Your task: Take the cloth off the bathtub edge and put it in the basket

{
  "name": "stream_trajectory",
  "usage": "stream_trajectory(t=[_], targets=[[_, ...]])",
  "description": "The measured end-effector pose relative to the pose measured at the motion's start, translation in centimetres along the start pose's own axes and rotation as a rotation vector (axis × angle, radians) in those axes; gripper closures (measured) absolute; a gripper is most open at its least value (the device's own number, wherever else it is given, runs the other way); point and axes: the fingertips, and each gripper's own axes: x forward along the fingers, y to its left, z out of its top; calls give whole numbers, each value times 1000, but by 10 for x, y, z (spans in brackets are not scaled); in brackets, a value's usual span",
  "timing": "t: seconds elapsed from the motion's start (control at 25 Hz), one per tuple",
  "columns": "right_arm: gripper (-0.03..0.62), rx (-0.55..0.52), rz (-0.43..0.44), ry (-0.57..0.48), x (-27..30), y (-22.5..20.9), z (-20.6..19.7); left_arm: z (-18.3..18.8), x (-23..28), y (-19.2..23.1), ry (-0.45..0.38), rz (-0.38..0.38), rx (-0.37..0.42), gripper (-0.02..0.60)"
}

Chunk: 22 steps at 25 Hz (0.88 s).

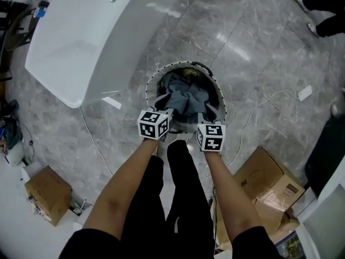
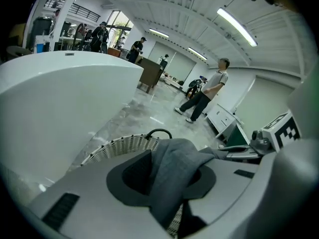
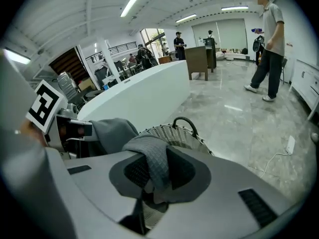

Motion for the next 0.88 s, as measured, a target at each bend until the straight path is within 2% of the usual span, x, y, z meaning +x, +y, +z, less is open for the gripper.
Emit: stream_trajectory(t=[0.12, 0.28, 0.4, 0.56, 0.88], targets=[[477, 10, 19, 32, 9, -1, -7, -15, 9, 3, 77, -2, -1, 424], [401, -2, 47, 79, 12, 2, -12, -27, 9, 9, 140, 12, 19, 401], [381, -52, 71, 81, 10, 4, -6, -28, 6, 12, 155, 27, 31, 352], [379, -78, 79, 80, 4, 5, 0, -27, -3, 12, 160, 22, -20, 317], [379, -68, 62, 58, -17, 7, 18, -7, -23, -4, 123, -22, -29, 307]])
